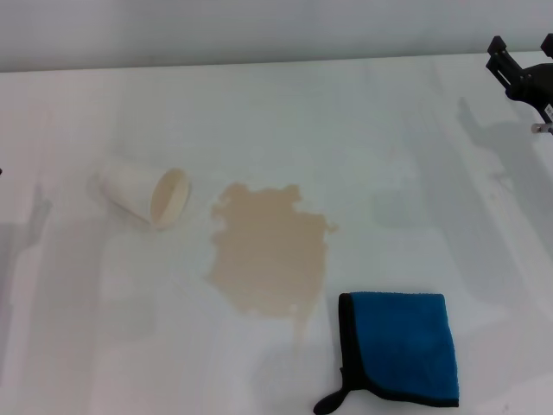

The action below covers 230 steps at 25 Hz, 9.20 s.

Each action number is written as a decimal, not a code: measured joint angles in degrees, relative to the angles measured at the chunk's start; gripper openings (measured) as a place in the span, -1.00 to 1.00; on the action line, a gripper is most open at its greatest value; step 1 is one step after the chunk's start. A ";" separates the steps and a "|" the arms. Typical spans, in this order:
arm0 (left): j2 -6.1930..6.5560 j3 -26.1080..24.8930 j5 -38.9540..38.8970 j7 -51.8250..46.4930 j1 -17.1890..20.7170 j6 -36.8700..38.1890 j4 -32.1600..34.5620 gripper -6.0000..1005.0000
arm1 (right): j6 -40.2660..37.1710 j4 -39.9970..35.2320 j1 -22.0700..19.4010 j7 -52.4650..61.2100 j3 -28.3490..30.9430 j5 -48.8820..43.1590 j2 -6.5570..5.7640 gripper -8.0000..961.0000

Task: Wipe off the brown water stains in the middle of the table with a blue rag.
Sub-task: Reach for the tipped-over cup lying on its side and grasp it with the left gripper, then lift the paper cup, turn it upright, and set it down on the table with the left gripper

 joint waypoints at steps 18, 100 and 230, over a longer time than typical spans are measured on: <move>0.52 0.47 3.52 -2.24 -3.08 -3.91 -0.97 0.77 | -0.08 0.06 -1.19 0.05 0.04 -0.01 -0.18 0.81; 0.46 2.30 108.87 -18.75 -51.80 -3.33 -50.54 0.77 | -6.57 -0.01 0.79 -0.39 6.78 0.17 -0.07 0.81; -0.36 1.24 20.94 -7.57 -10.31 -22.47 -2.21 0.36 | -2.35 -2.91 0.40 0.00 5.35 -0.62 -0.07 0.81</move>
